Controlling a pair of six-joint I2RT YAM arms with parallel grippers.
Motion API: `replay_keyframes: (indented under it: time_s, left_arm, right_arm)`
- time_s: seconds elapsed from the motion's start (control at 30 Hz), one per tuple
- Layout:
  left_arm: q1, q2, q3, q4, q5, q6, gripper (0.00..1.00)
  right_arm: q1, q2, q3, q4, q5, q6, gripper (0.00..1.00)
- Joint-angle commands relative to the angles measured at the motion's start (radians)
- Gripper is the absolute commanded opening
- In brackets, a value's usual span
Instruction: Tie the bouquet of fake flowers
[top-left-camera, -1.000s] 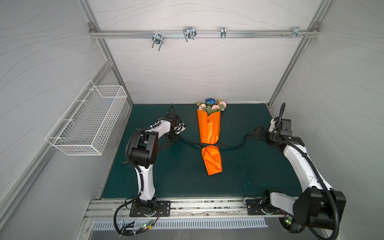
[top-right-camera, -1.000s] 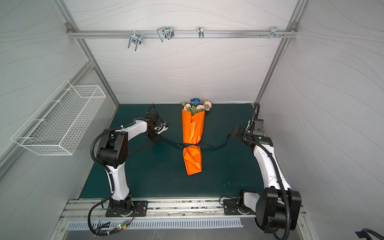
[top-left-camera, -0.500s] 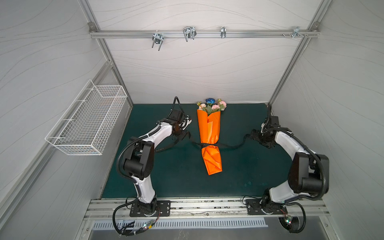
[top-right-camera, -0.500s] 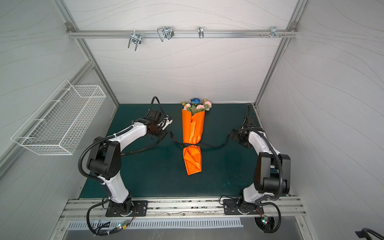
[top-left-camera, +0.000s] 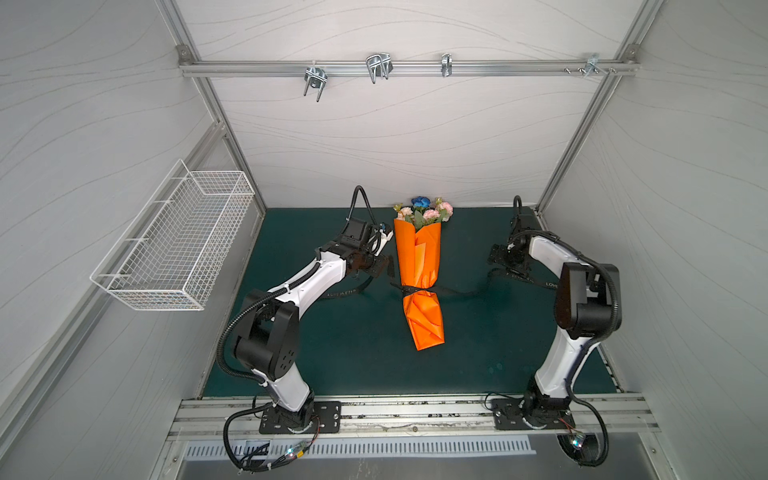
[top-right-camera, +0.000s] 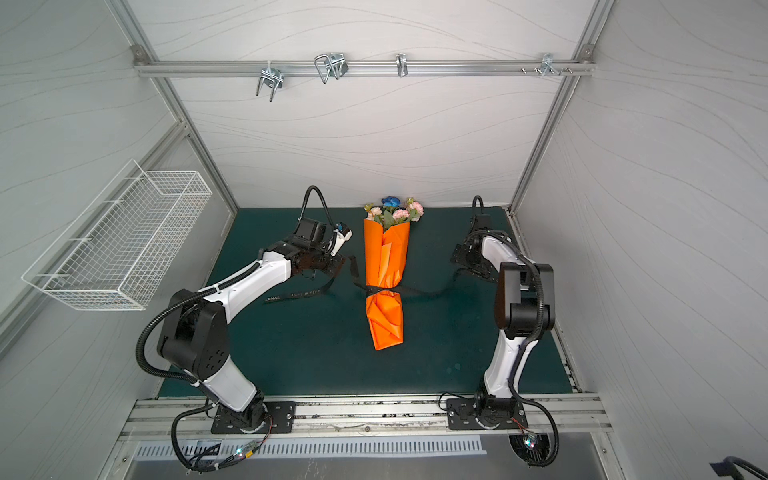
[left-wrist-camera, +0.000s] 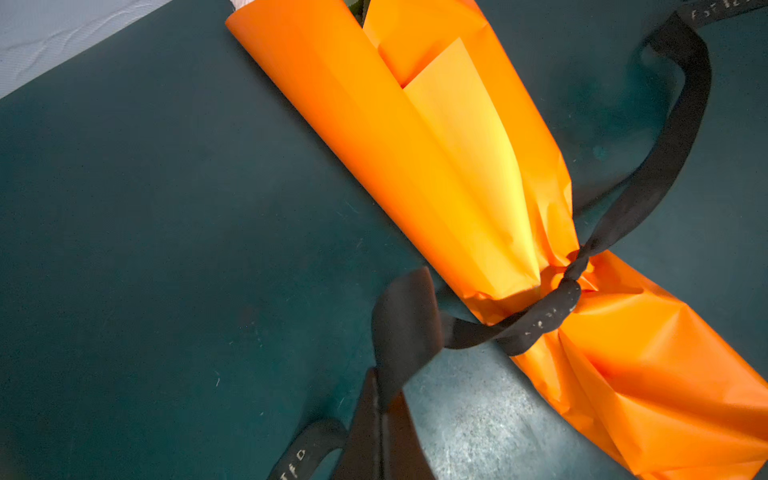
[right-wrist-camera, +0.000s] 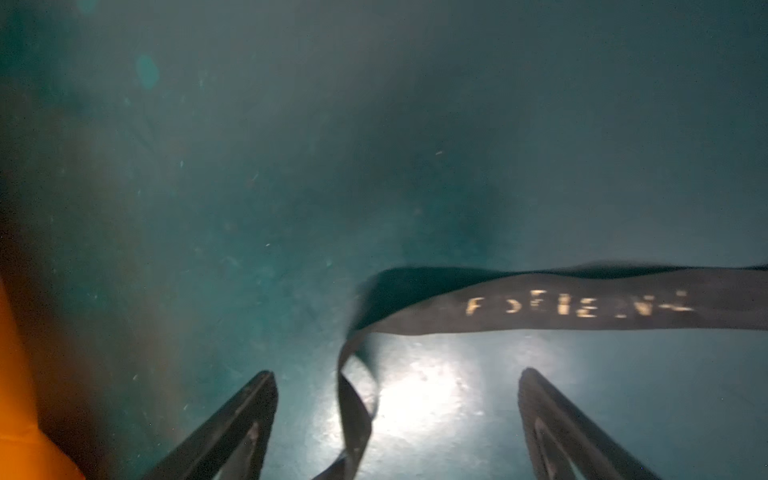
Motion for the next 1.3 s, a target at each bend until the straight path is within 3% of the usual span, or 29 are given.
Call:
replay_keyframes:
  time_s: [0.0,0.13,0.3,0.4,0.47,0.77,1.03,1.27]
  left_arm:
    - [-0.014,-0.001,0.021,0.036,0.037,-0.013,0.0]
    - [-0.022,-0.007,0.028,0.033,0.046,-0.011,0.0]
    - [-0.035,-0.007,0.028,0.038,0.072,-0.015,0.0]
    - [-0.047,-0.004,0.03,0.045,0.078,-0.014,0.0]
    - [-0.052,-0.001,0.035,0.045,0.081,-0.011,0.0]
    - [-0.078,-0.015,0.038,0.084,0.07,0.056,0.0]
    - [-0.101,-0.05,-0.04,0.202,0.055,0.096,0.0]
    - [-0.133,-0.072,-0.108,0.266,0.052,0.149,0.0]
  right_arm:
    - [0.012,0.037,0.001,-0.05,-0.011,0.056,0.86]
    - [0.012,0.058,-0.034,-0.007,-0.046,0.083,0.8]
    - [0.005,0.123,-0.004,0.013,-0.068,0.081,0.6]
    - [-0.019,0.162,0.013,0.031,-0.136,0.067,0.29]
    - [-0.035,0.163,0.014,0.053,-0.18,0.062,0.02]
    - [0.009,-0.006,0.087,0.179,-0.387,0.039,0.0]
    - [0.228,-0.032,0.253,0.225,-0.503,-0.042,0.0]
    - [0.404,0.074,0.4,0.267,-0.712,-0.095,0.0]
